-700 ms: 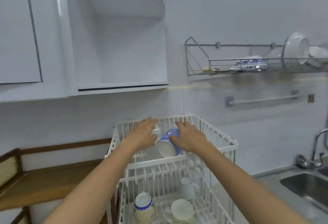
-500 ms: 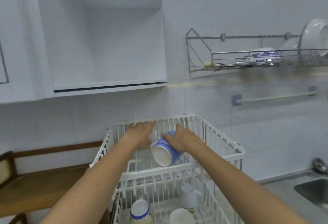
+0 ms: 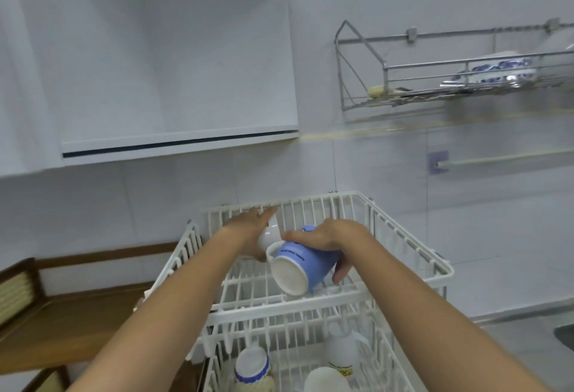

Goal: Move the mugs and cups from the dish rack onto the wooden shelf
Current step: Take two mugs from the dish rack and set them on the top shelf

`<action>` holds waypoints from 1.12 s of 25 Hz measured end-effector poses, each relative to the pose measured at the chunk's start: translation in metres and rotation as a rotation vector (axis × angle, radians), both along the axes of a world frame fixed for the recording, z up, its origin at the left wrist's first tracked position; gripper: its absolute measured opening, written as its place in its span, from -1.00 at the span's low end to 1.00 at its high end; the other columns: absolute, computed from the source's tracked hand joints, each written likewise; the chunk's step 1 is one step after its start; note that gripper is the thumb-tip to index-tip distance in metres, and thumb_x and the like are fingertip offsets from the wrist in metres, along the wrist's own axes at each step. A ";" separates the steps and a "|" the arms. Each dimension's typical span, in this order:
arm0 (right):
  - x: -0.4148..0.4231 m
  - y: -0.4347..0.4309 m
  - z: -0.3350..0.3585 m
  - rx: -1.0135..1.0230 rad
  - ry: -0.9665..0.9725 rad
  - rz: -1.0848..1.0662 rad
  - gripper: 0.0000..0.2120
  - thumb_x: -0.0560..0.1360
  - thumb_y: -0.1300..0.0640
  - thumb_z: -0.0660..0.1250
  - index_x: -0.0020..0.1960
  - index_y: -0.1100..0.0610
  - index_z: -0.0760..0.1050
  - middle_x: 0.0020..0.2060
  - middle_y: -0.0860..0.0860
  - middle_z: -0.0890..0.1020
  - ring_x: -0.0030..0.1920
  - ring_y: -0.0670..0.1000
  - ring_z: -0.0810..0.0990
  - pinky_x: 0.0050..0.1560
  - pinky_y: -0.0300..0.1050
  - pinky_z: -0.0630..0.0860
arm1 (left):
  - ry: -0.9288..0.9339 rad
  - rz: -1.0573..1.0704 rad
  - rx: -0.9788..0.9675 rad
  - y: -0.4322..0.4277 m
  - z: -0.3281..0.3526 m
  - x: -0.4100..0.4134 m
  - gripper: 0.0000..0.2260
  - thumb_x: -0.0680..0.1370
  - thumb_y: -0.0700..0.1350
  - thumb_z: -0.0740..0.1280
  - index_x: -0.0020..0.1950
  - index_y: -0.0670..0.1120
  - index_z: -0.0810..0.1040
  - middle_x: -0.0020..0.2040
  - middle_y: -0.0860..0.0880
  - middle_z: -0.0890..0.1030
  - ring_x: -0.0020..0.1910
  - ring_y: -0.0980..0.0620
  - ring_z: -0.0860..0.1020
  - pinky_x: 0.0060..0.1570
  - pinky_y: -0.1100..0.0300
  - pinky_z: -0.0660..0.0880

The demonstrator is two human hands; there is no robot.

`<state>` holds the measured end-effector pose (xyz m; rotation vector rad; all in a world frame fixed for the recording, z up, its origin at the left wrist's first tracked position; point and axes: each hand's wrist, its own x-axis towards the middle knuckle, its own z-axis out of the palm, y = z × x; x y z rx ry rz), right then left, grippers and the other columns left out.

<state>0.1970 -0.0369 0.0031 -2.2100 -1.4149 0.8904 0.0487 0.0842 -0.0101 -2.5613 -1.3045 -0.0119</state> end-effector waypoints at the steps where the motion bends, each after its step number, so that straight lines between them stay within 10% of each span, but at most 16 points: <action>1: 0.000 -0.001 -0.001 -0.034 0.040 0.011 -0.38 0.34 -0.43 0.24 0.11 0.06 0.37 0.23 0.20 0.38 -0.13 0.25 0.66 0.01 0.12 0.62 | 0.010 0.003 0.058 -0.001 0.000 0.000 -0.01 0.25 0.18 0.51 0.51 0.04 0.02 0.34 -0.11 0.40 0.23 -0.15 0.49 0.09 0.04 0.46; 4: -0.007 -0.004 -0.006 0.070 0.193 -0.044 -0.48 0.30 -0.28 0.41 -0.08 0.14 0.40 0.04 0.19 0.50 -0.08 0.26 0.67 -0.09 0.13 0.65 | -0.006 0.032 0.161 -0.006 -0.006 -0.004 -0.04 0.22 0.26 0.48 0.47 0.00 0.08 0.26 -0.13 0.45 0.15 -0.16 0.53 0.00 0.03 0.47; 10: -0.004 -0.015 -0.012 0.300 0.502 -0.116 -0.24 0.21 0.01 0.58 0.27 0.21 0.30 0.08 0.17 0.52 -0.16 0.20 0.65 -0.26 0.22 0.63 | -0.465 0.159 0.028 -0.030 0.011 -0.061 -0.04 0.18 0.28 0.46 0.42 0.01 0.07 0.22 -0.15 0.44 0.09 -0.19 0.50 -0.05 0.05 0.47; 21: -0.078 -0.060 0.042 0.875 0.623 0.274 -0.07 0.03 0.09 0.59 0.30 -0.22 0.24 -0.08 0.07 0.63 -0.26 -0.03 0.69 -0.34 -0.10 0.60 | -1.461 -0.011 -0.295 -0.125 0.022 -0.206 -0.28 0.29 0.14 0.53 0.33 0.06 0.25 0.13 0.07 0.51 0.08 0.05 0.56 -0.17 0.16 0.57; 28: -0.197 -0.057 0.032 0.864 0.526 0.475 -0.03 0.01 0.04 0.61 0.32 -0.21 0.23 -0.16 0.05 0.66 -0.20 -0.03 0.70 -0.28 -0.19 0.60 | -1.470 0.116 -0.356 -0.119 -0.010 -0.335 -0.20 0.20 0.18 0.56 0.34 0.14 0.25 0.16 0.03 0.52 0.05 0.03 0.59 -0.23 0.18 0.62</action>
